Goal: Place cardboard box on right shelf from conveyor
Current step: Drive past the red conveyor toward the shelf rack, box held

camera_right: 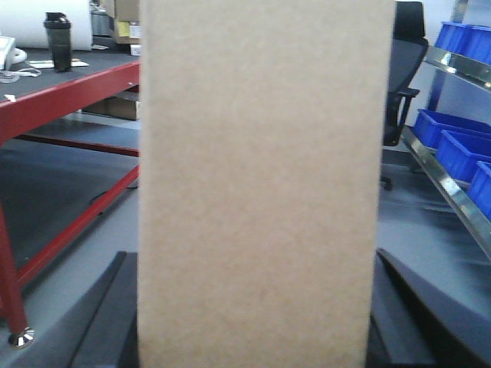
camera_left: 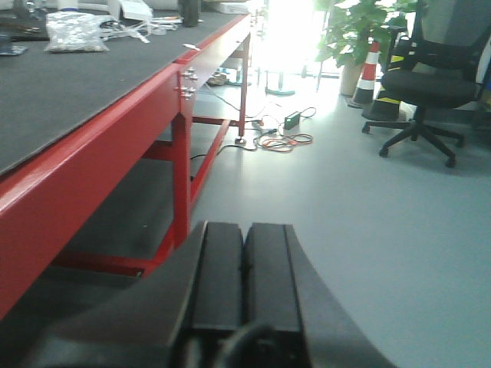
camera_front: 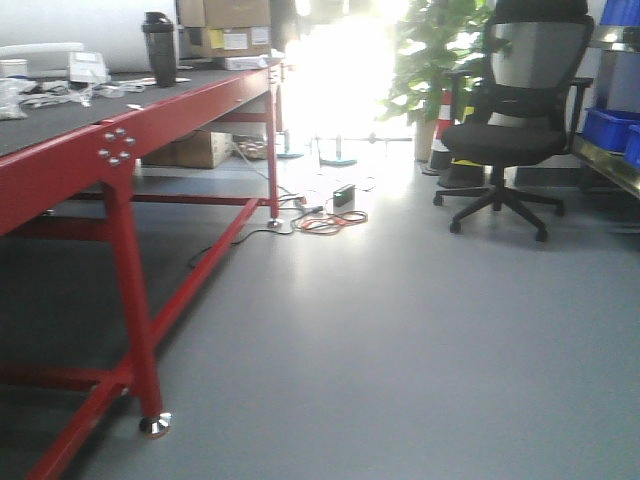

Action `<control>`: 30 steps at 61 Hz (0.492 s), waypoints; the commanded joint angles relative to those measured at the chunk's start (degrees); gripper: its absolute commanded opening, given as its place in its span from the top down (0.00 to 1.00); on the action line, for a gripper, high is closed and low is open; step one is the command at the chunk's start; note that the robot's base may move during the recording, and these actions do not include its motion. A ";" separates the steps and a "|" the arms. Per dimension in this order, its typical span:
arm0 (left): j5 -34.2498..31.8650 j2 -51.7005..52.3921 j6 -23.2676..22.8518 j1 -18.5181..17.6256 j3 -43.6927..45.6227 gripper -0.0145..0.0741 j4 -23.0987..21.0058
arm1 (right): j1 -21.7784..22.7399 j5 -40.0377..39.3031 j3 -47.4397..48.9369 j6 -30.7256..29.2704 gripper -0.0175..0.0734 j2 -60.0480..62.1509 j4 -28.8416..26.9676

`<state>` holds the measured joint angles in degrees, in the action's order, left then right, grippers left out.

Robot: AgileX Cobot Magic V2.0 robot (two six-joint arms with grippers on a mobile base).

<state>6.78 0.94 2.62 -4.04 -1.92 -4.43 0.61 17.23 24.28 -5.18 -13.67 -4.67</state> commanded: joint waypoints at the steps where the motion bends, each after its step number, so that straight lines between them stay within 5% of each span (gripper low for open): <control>1: -4.88 0.31 0.01 -0.04 -0.35 0.97 -0.34 | 0.25 -6.33 1.72 -0.62 0.80 -0.49 0.52; 30: -4.88 0.31 0.01 -0.04 -0.35 0.97 -0.34 | 0.25 -6.33 1.72 -0.62 0.80 -0.49 0.52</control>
<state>6.78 0.94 2.62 -4.04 -1.92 -4.43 0.61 17.10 24.28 -5.18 -13.67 -4.67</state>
